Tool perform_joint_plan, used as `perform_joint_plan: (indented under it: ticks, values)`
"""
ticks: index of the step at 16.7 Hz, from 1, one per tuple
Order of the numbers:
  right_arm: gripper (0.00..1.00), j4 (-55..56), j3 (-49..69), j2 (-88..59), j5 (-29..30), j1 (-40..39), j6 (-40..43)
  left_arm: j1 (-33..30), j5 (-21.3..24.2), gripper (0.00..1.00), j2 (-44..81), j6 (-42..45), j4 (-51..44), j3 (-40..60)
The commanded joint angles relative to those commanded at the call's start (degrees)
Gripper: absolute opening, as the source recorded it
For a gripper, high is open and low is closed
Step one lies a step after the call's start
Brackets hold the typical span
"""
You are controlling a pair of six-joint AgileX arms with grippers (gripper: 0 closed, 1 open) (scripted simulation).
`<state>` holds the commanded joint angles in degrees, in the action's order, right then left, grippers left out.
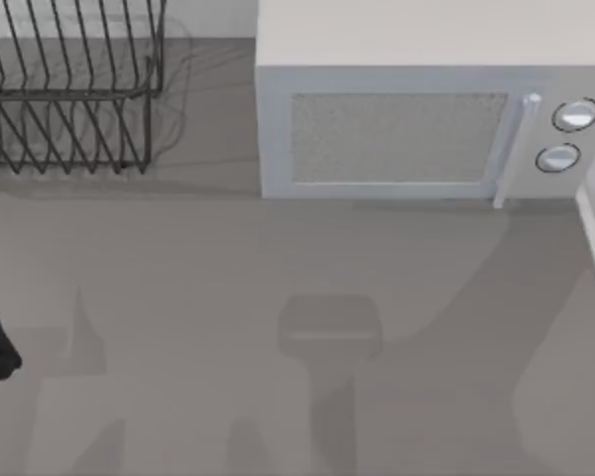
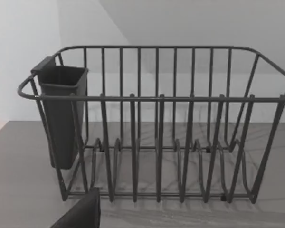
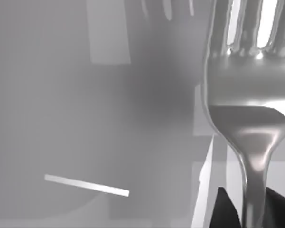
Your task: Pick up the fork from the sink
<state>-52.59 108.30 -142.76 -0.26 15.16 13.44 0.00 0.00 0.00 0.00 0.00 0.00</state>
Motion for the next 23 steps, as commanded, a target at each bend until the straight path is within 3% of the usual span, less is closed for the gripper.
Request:
perform_joint_plan:
  ticks: [6, 14, 18, 23]
  values:
    - [0.00, -18.0, 10.5, 6.4, -0.1, 0.0, 0.1, 0.0, 0.0, 1.00, 0.0, 0.0, 0.0, 0.0]
    - [0.00, -20.3, 12.3, 8.3, 0.0, -0.5, -0.7, 0.0, 0.0, 1.00, 0.0, 0.0, 0.0, 0.0]
    - [0.00, -20.5, 12.1, 16.2, 0.9, -5.9, -8.3, 0.0, 0.0, 1.00, 0.0, 0.0, 0.0, 0.0]
    - [0.00, -21.7, 8.5, 30.4, 1.6, -18.9, -23.8, 0.0, 0.0, 1.00, 0.0, 0.0, 0.0, 0.0]
